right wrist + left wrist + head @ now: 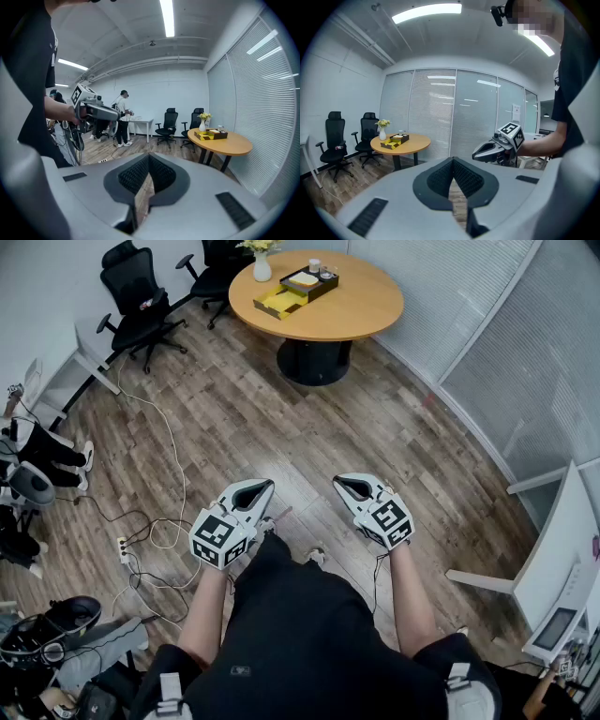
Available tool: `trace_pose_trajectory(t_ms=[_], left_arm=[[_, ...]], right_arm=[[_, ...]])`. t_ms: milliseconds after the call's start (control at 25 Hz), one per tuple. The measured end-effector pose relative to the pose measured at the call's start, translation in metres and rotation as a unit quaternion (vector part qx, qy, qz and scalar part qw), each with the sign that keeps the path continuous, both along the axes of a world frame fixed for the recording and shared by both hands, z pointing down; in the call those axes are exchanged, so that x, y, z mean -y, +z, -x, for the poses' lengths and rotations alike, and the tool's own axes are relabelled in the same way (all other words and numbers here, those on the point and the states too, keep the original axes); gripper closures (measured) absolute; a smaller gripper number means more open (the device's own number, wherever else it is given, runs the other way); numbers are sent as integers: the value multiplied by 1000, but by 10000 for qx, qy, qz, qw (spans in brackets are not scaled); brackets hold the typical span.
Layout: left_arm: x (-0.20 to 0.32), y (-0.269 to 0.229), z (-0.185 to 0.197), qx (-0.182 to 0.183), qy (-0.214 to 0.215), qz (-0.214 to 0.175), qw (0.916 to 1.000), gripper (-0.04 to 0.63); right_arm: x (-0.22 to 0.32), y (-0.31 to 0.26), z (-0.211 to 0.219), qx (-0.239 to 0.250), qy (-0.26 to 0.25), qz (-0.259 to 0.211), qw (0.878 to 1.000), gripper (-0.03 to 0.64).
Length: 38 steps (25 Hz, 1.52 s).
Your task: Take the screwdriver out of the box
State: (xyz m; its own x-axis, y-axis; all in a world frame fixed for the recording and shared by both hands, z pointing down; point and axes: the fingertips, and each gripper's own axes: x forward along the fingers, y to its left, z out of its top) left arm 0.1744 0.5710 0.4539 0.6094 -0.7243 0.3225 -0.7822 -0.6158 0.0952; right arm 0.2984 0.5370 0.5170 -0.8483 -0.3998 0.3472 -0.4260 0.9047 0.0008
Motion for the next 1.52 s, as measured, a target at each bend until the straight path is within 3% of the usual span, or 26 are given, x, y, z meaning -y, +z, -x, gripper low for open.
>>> trace_pose_trajectory(t_ms=[200, 600, 800, 1000, 1160, 1520], left_arm=[[5, 1, 3, -39, 81, 2, 10000, 589], [15, 6, 17, -123, 227, 26, 9997, 589], [25, 10, 39, -216, 218, 110, 9995, 589], [35, 13, 73, -373, 140, 157, 9991, 589], [51, 22, 93, -354, 207, 314, 9987, 589], [90, 36, 160, -476, 178, 487, 9975, 589]], right_arm=[[-2, 8, 1, -218, 67, 27, 9997, 612], [3, 13, 13, -58, 319, 121, 9994, 611], [5, 19, 29, -189, 484, 108, 9986, 611], [7, 27, 46, -78, 1000, 306, 9945, 611], [18, 35, 59, -214, 1015, 397, 9938, 609], [99, 35, 80, -609, 1316, 241, 9891, 609]])
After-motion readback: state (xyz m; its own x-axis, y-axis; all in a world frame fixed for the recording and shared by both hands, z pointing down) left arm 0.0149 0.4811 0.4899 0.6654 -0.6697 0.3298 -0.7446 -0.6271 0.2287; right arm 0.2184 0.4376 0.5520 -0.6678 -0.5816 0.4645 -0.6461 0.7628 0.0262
